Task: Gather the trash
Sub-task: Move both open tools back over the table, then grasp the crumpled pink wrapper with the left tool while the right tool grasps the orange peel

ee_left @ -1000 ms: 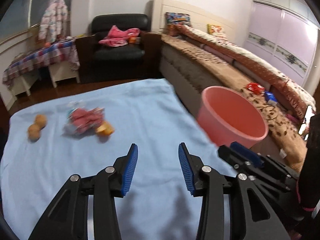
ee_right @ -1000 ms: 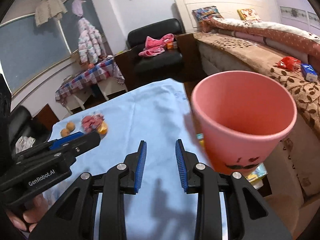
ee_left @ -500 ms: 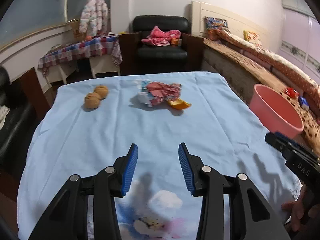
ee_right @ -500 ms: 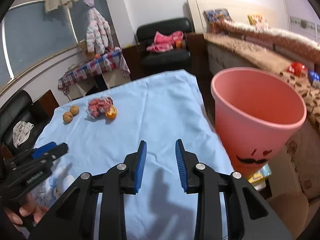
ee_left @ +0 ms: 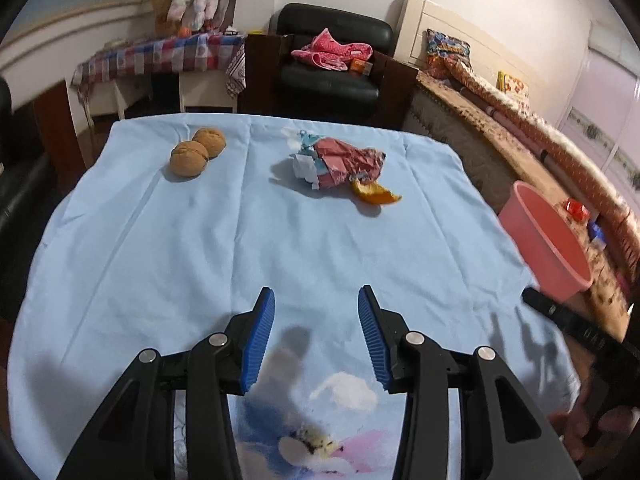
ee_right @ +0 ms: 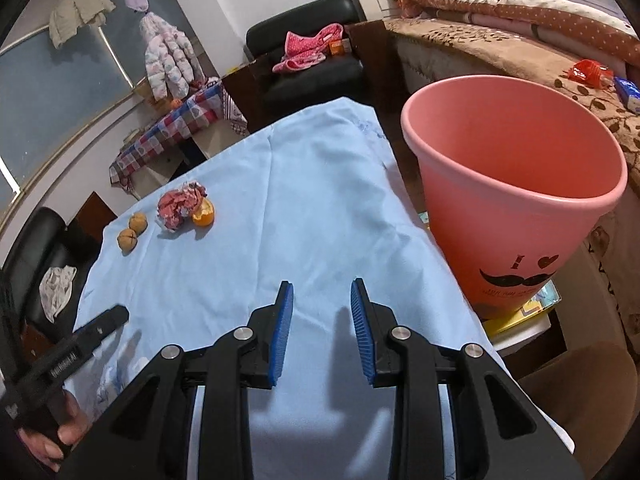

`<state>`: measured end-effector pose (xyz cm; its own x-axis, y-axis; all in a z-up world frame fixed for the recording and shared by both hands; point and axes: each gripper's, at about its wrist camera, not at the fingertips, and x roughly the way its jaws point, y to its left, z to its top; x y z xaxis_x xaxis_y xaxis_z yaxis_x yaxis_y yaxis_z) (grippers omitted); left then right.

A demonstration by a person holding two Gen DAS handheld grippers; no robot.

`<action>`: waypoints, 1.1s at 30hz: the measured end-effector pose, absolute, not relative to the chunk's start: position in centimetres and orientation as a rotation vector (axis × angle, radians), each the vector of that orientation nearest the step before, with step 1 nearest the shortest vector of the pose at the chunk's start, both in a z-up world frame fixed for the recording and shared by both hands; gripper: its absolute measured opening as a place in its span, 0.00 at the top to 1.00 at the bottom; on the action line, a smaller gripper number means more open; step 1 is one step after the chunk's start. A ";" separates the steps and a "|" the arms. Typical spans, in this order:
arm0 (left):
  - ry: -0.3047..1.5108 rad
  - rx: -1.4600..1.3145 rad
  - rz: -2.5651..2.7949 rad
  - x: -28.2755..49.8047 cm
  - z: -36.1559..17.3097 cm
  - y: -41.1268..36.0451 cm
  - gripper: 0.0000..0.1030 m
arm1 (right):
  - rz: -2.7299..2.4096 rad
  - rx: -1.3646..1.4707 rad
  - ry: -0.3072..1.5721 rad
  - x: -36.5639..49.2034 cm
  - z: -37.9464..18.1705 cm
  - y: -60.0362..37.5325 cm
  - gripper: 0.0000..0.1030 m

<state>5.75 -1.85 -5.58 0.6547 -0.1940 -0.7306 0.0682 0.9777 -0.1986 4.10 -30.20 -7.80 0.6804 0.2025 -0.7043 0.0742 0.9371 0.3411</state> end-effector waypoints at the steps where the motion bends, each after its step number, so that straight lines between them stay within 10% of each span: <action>1: 0.847 -0.165 -0.154 6.0 -5.5 -1.7 0.55 | 0.076 0.359 0.834 4.2 -7.9 -30.1 0.70; 23: 0.939 -0.274 -0.179 23.3 -5.3 -1.8 0.48 | 0.194 0.245 0.878 7.7 -6.1 -27.3 0.70; 33: 0.951 -0.252 -0.315 19.9 -6.3 -0.2 0.72 | 0.354 0.245 0.899 13.3 -5.2 -23.1 0.70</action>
<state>19.91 -0.19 -6.27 0.5410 -0.3714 -0.7545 0.1525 0.9257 -0.3463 13.30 -23.05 -5.19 0.5708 0.3993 -0.7175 -0.1969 0.9149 0.3525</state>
